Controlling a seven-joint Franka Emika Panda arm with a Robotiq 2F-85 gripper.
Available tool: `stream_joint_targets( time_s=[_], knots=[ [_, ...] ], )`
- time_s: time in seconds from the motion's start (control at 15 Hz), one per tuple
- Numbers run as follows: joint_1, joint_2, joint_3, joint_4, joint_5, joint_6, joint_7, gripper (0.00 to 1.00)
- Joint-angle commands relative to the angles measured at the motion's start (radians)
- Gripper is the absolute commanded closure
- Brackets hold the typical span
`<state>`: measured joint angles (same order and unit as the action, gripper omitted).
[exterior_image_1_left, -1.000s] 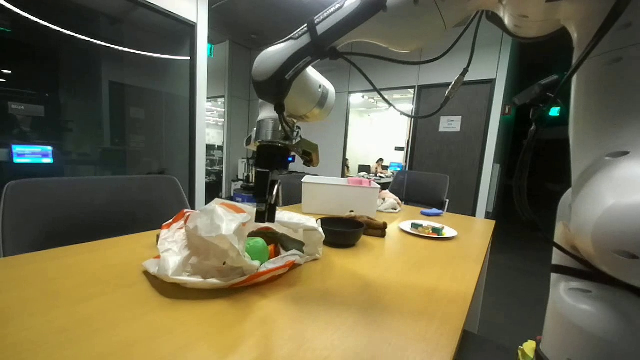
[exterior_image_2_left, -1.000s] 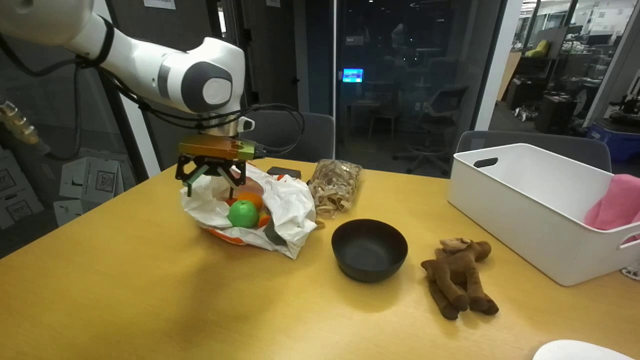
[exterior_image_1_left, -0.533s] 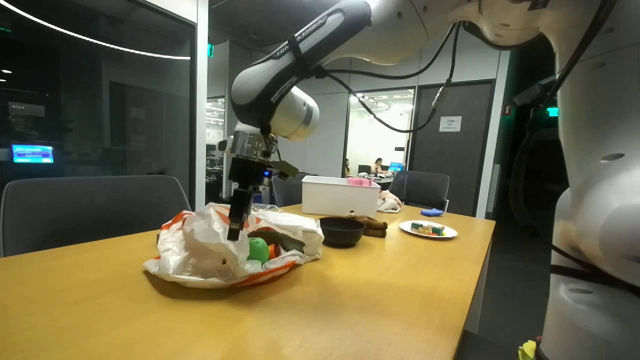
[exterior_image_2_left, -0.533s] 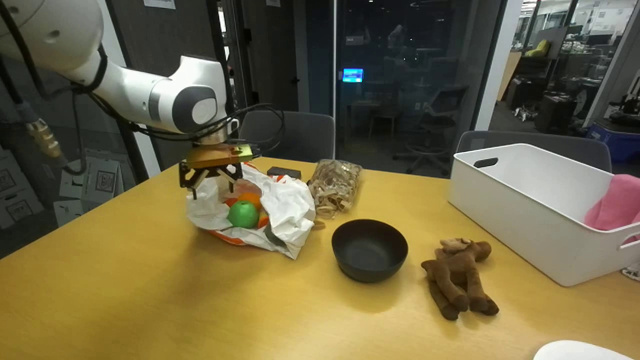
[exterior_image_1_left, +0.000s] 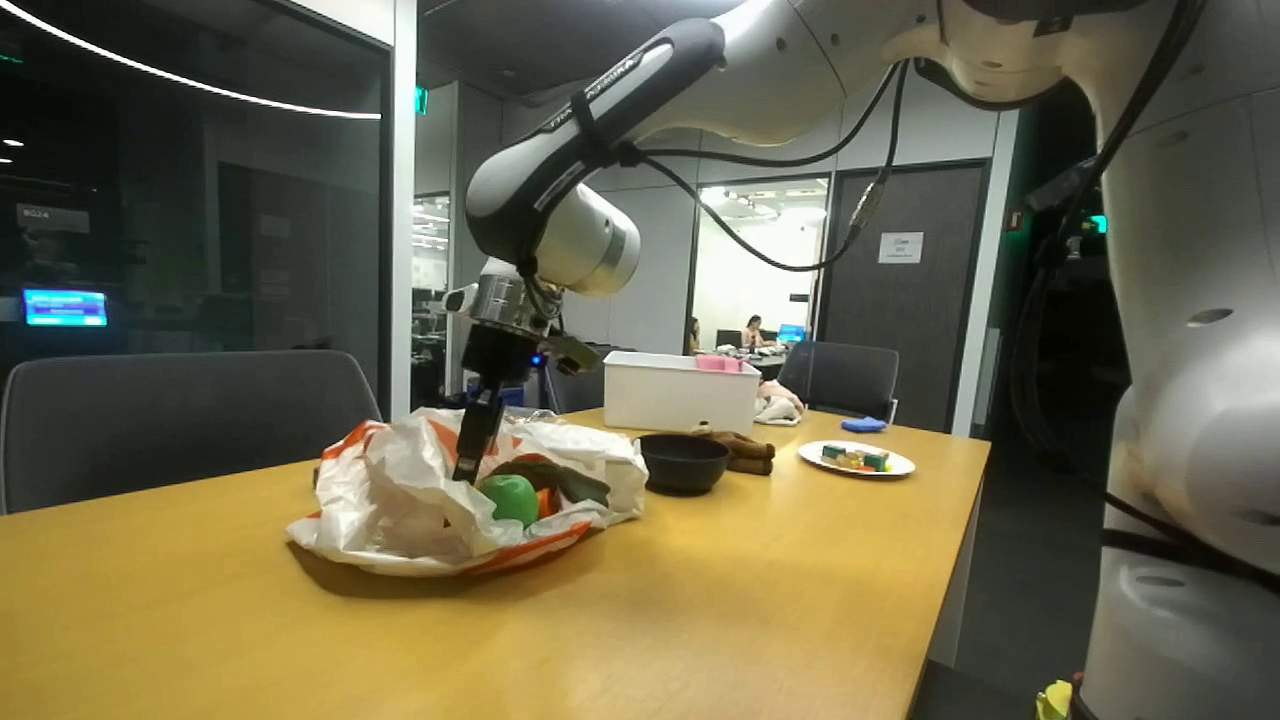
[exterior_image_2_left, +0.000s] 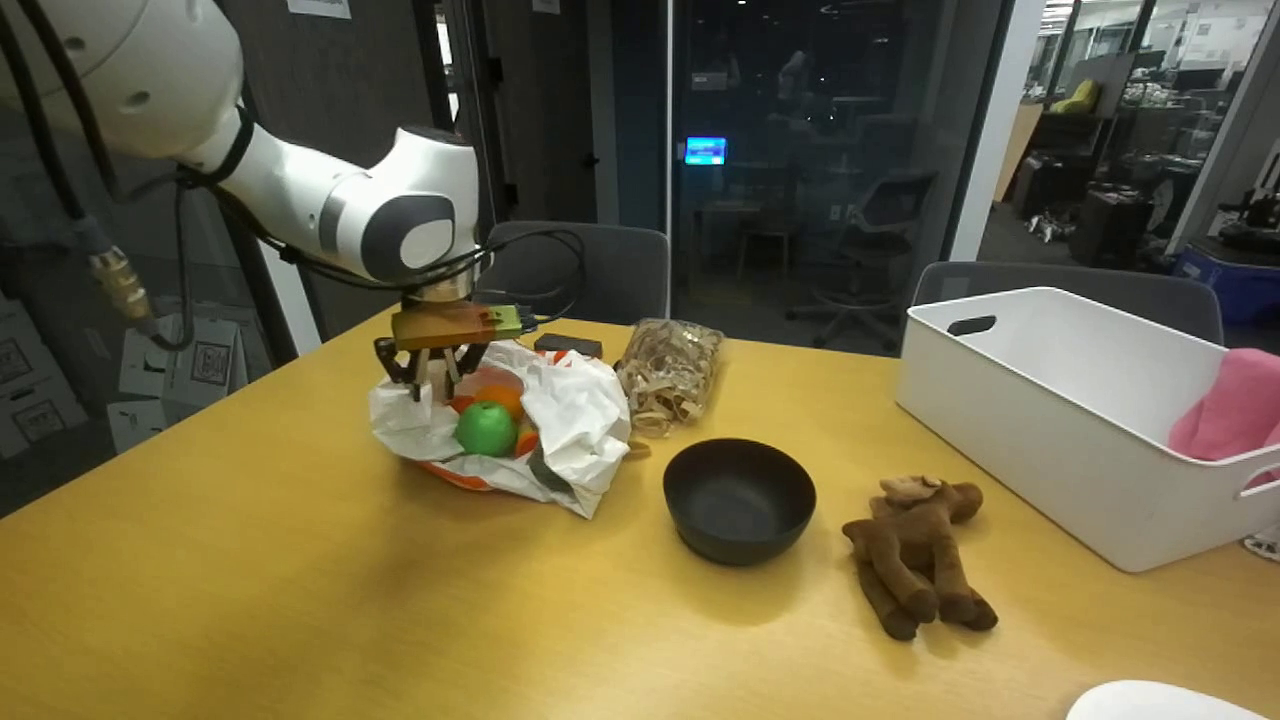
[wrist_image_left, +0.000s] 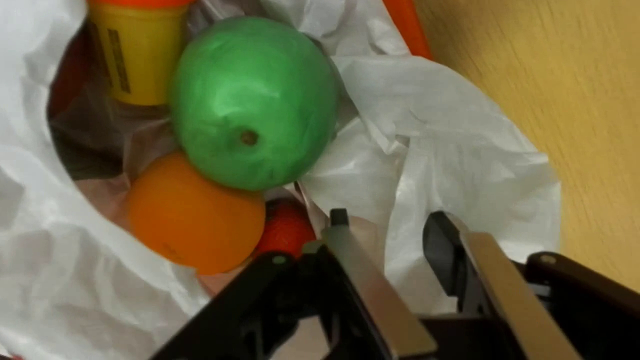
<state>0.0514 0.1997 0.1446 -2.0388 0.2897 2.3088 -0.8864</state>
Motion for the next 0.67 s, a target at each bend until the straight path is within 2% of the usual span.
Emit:
stream_joint_targets(
  time_s=[0.0, 0.07, 0.13, 0.2, 0.27, 0.4, 0.6],
  knots=[
    [-0.036, -0.008, 0.021, 0.037, 0.133, -0.07, -0.065, 0.87],
    [-0.039, -0.007, 0.017, 0.044, 0.152, -0.095, -0.068, 0.95],
    [-0.039, -0.005, 0.009, 0.051, 0.153, -0.123, -0.055, 0.53],
    [-0.04, -0.002, 0.004, 0.055, 0.152, -0.135, -0.048, 0.57],
    [-0.044, 0.001, 0.001, 0.063, 0.153, -0.167, -0.04, 0.56],
    [-0.055, 0.01, -0.001, 0.078, 0.172, -0.225, -0.055, 0.43],
    [-0.079, 0.01, 0.006, 0.094, 0.283, -0.31, -0.163, 0.21]
  ],
)
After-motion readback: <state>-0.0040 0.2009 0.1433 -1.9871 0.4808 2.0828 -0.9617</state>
